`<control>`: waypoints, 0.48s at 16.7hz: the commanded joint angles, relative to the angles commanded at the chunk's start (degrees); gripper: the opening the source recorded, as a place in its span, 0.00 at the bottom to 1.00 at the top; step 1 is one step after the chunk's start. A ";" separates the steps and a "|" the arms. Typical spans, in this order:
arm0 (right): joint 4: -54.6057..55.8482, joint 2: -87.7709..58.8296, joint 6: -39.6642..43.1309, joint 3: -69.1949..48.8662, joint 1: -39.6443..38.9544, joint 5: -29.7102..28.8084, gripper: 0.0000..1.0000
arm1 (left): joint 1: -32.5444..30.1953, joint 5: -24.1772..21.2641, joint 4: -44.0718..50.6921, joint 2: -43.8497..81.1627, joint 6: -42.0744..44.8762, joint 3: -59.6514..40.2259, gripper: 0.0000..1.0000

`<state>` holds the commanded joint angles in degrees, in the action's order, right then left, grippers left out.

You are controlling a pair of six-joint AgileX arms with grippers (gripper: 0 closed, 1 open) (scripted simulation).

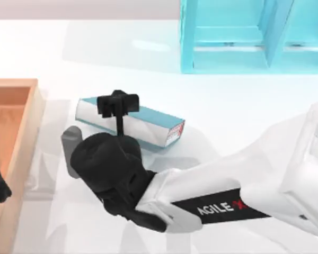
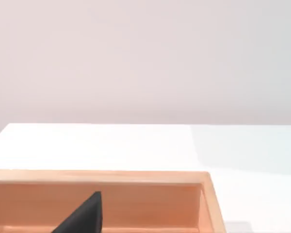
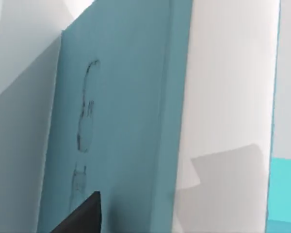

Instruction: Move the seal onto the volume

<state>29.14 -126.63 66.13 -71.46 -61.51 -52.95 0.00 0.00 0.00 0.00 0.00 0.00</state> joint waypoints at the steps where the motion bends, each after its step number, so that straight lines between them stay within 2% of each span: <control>1: -0.95 0.81 -1.36 0.09 -1.20 -0.94 1.00 | 0.00 0.00 0.00 0.00 0.00 0.00 1.00; 8: -17.76 7.32 -18.58 6.15 -15.59 -12.46 1.00 | 0.00 0.00 0.00 0.00 0.00 0.00 1.00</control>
<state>11.38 -119.30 47.55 -65.31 -77.10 -65.41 0.00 0.00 0.00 0.00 0.00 0.00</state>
